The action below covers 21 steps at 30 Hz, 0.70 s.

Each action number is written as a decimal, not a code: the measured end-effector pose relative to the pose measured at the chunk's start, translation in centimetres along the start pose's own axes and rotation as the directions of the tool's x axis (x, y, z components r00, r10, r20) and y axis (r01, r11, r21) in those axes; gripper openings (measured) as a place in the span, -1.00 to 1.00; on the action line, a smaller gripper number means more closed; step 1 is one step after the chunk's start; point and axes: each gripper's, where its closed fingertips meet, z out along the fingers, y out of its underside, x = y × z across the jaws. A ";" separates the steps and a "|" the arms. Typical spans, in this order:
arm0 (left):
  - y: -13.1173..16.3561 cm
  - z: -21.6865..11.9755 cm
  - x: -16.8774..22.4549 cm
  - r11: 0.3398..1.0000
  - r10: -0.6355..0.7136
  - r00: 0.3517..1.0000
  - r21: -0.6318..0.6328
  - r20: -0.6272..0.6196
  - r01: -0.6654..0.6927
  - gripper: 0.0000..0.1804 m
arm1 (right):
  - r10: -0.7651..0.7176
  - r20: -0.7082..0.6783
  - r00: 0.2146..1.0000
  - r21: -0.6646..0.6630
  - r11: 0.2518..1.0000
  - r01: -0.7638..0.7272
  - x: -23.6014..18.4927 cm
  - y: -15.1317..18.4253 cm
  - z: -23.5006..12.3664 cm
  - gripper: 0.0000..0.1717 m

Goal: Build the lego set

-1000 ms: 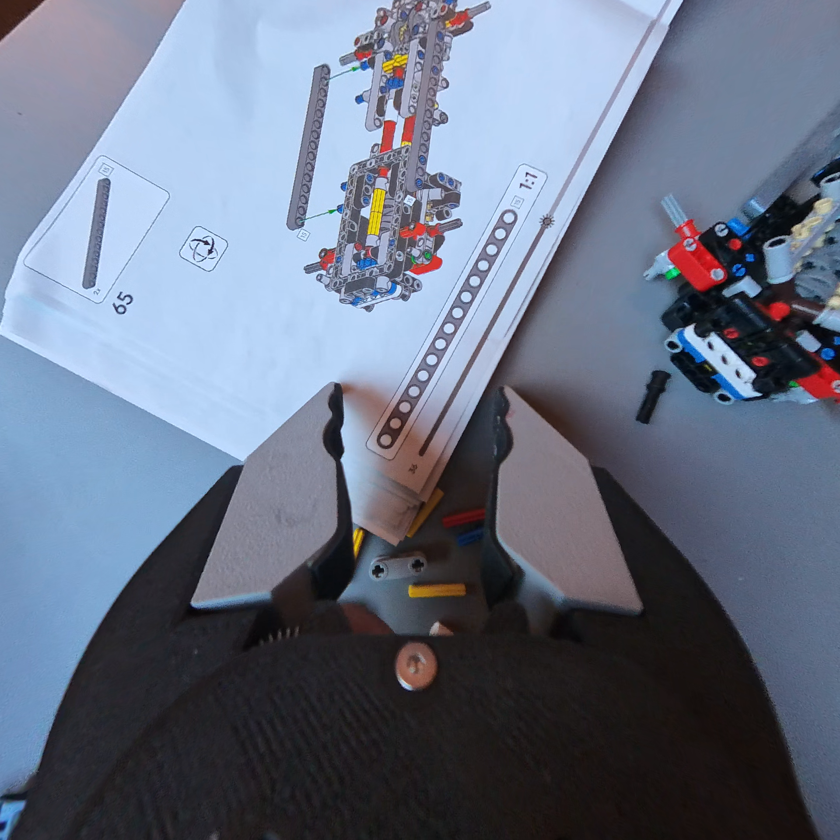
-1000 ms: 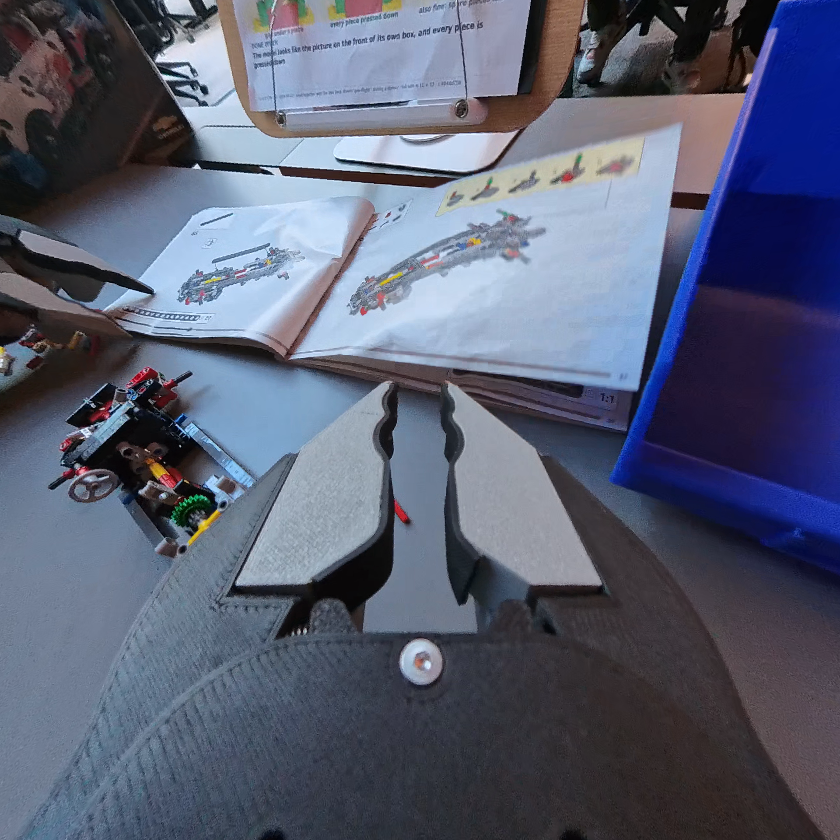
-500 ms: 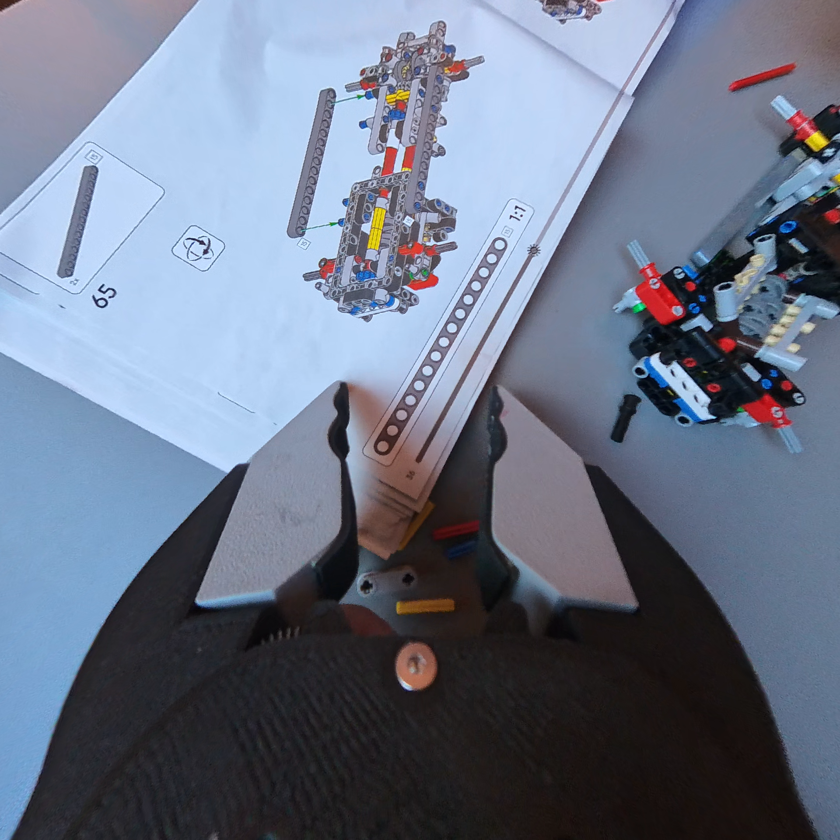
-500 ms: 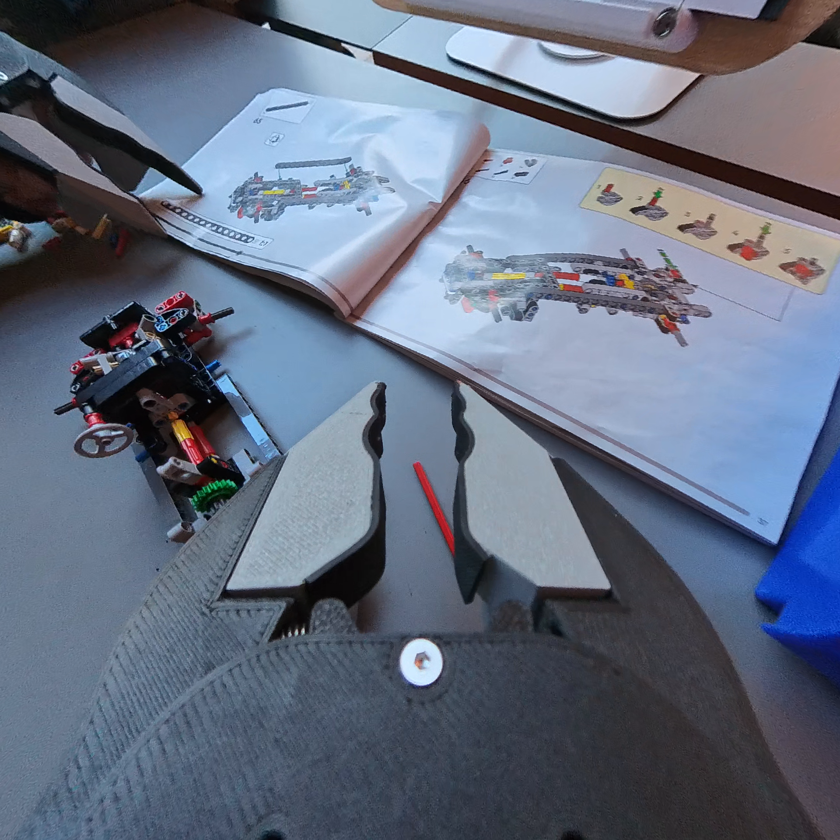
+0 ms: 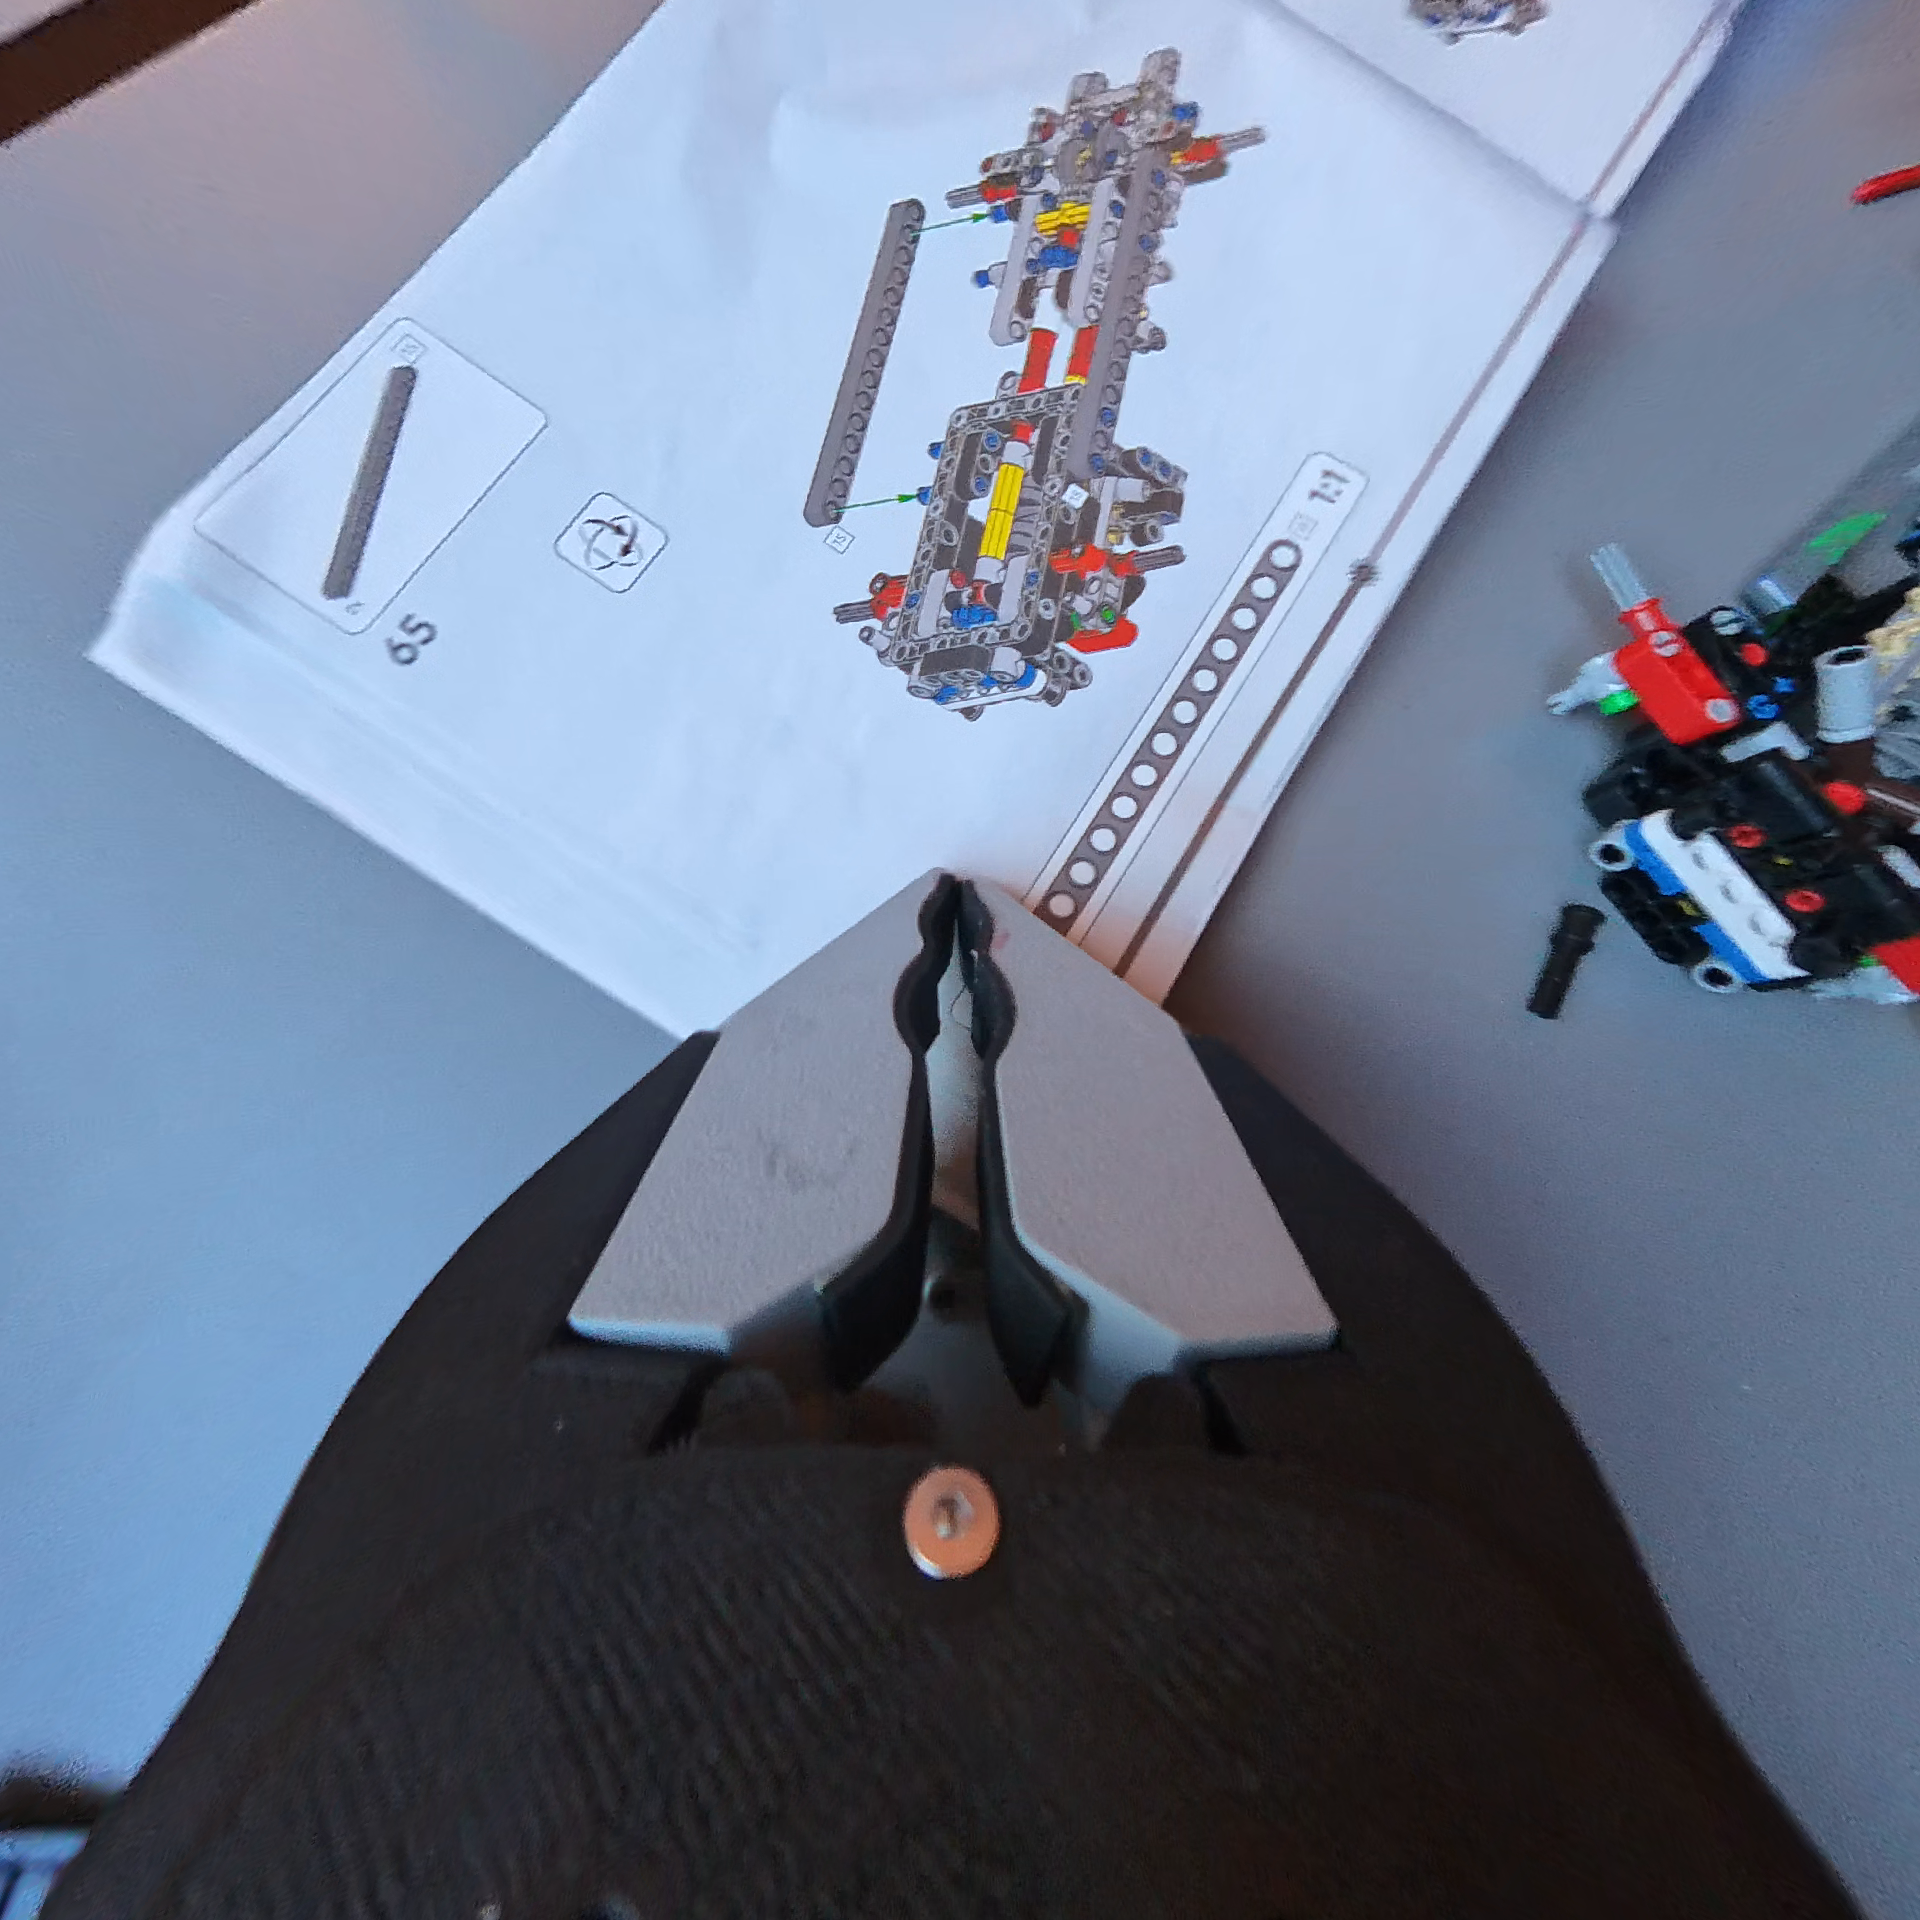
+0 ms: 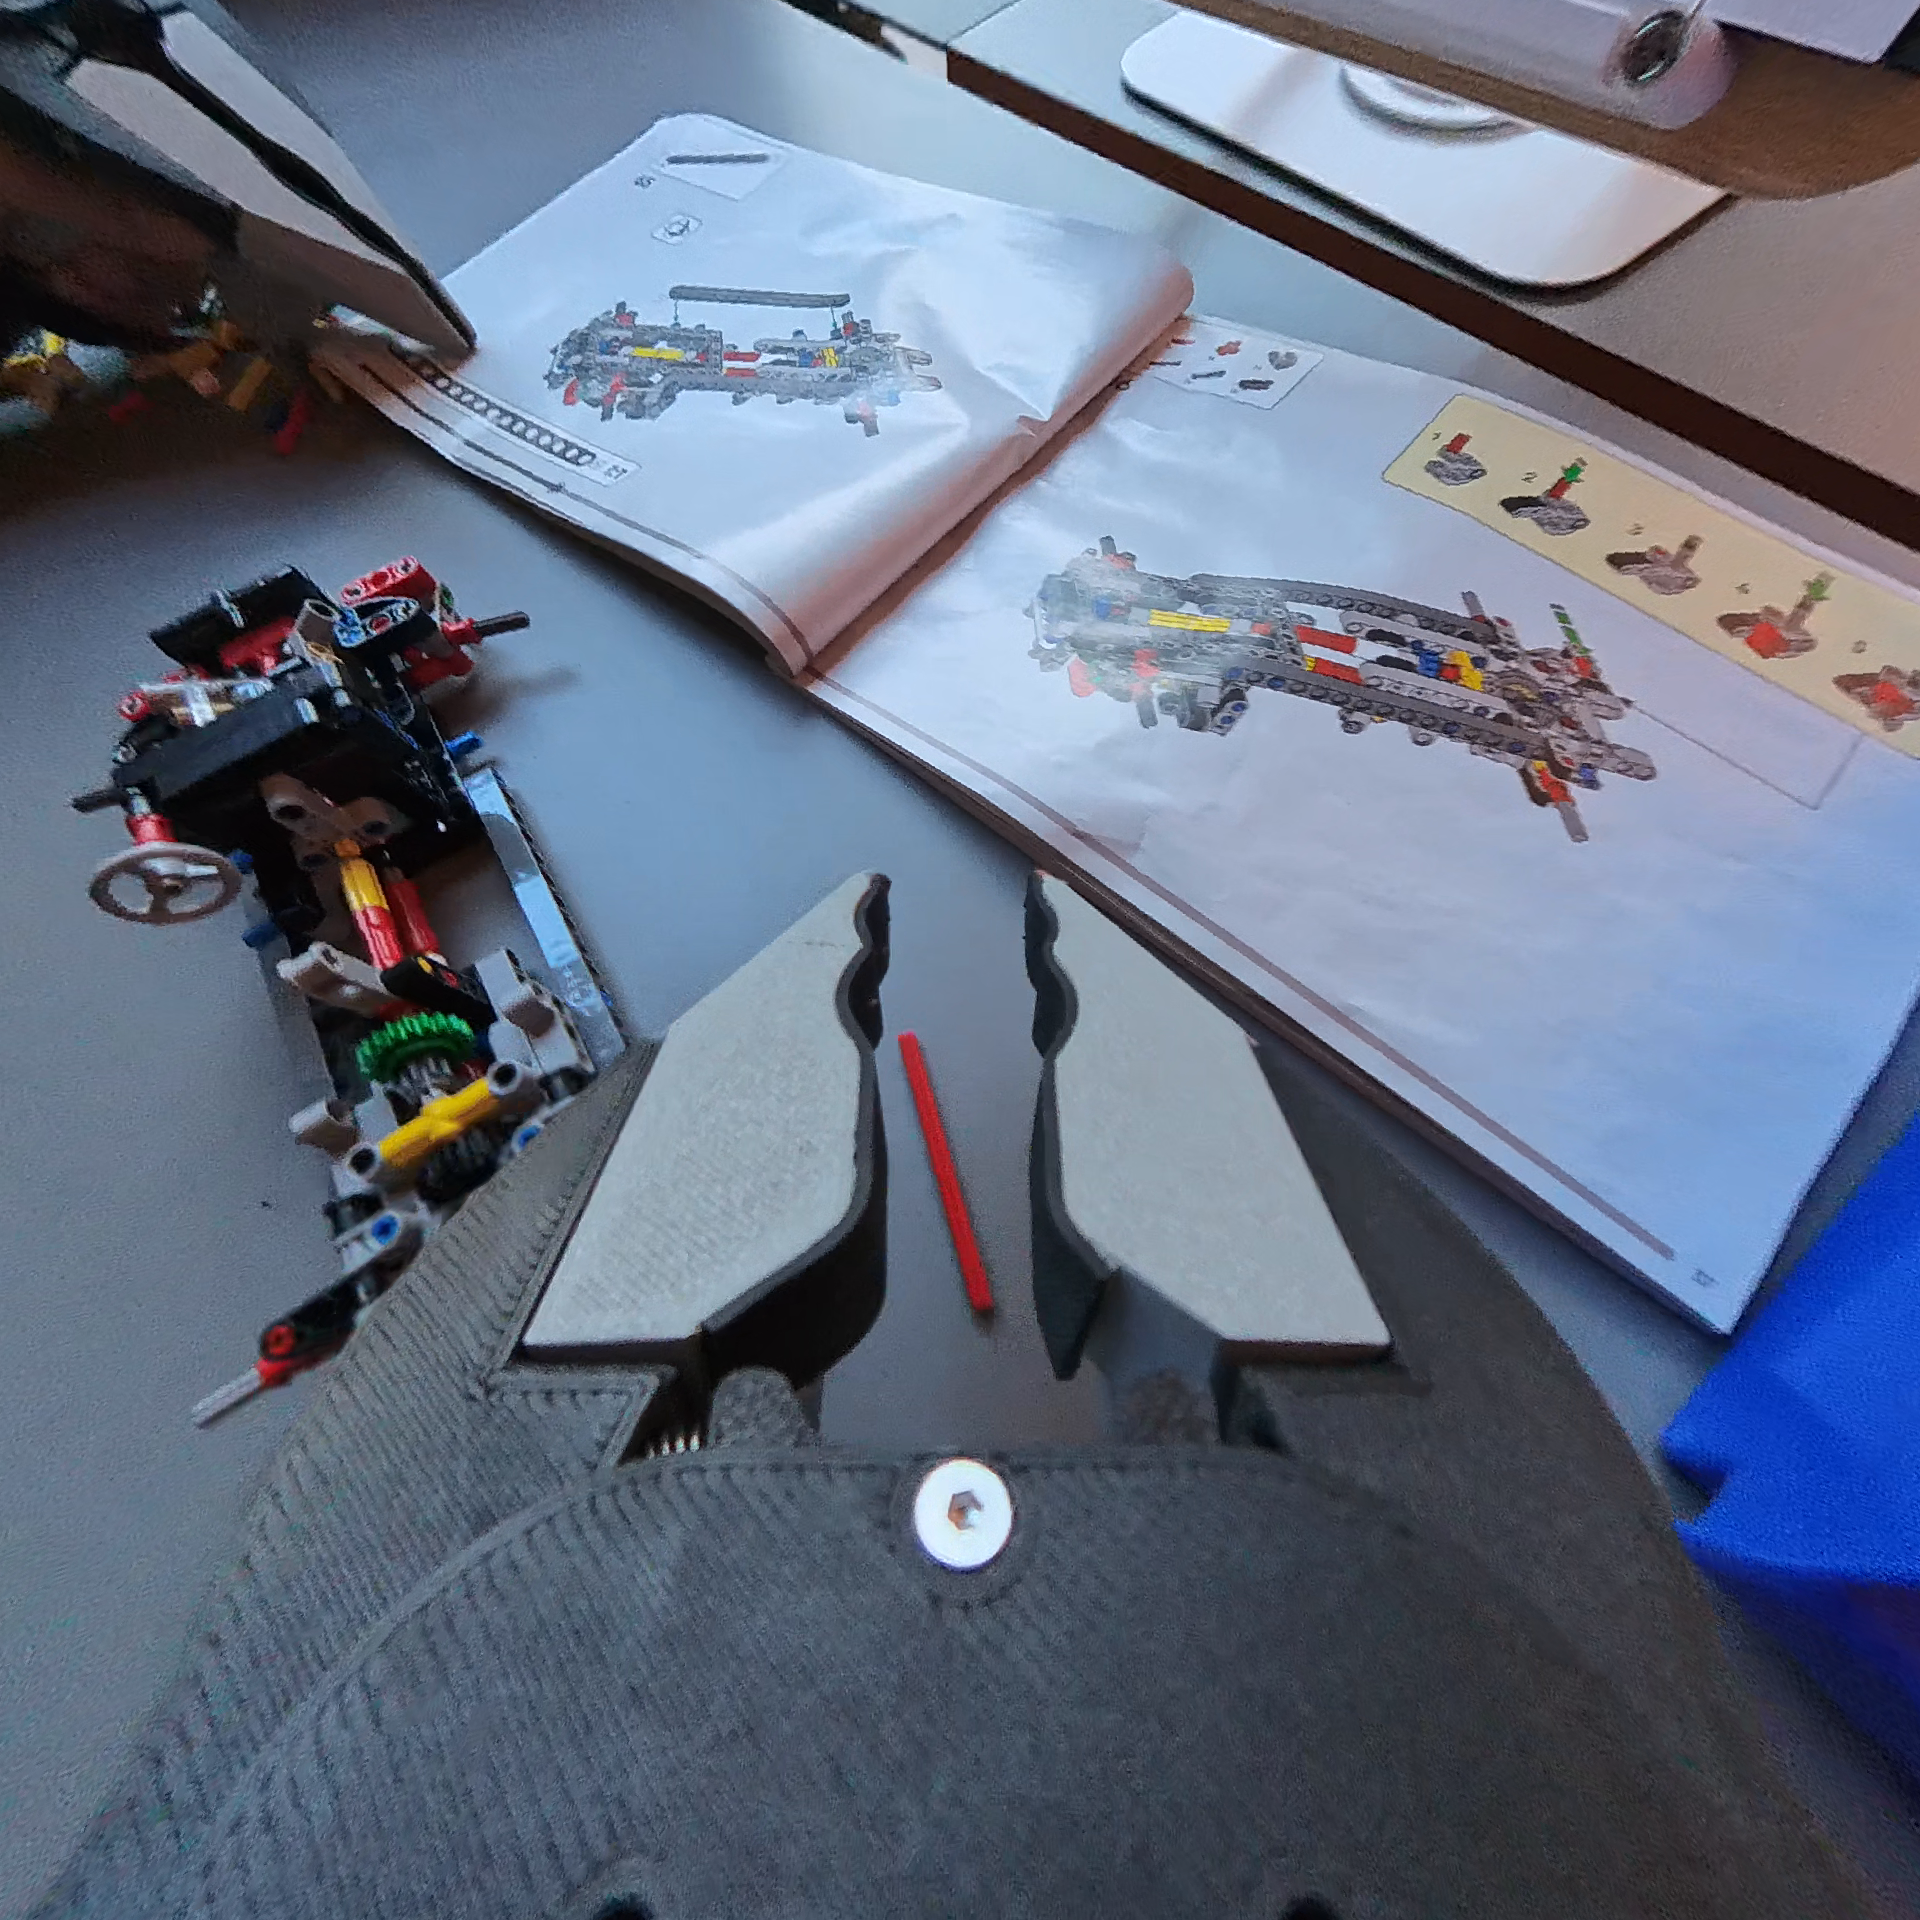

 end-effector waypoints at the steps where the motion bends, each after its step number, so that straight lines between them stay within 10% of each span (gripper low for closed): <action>1: 0.1 -0.2 -0.6 1.000 0.008 0.999 -0.014 0.040 -0.007 -1.00 | -0.005 0.000 1.000 0.015 1.000 0.005 0.3 0.2 -0.3 -0.73; 5: -0.1 -1.5 -1.7 1.000 0.017 0.990 -0.020 0.142 -0.014 -0.96 | -0.018 0.012 1.000 0.069 0.997 0.017 1.4 0.5 -1.6 -0.73; 11: -0.2 -0.7 0.7 0.996 0.006 0.997 -0.093 0.079 0.001 -0.32 | -0.020 -0.019 1.000 0.107 0.994 0.022 3.2 0.8 -3.3 -0.74; 21: -0.5 0.5 0.7 0.998 0.046 0.995 -0.035 0.088 -0.043 -0.57 | -0.013 -0.021 1.000 0.129 0.992 0.016 3.1 0.6 -3.4 -0.77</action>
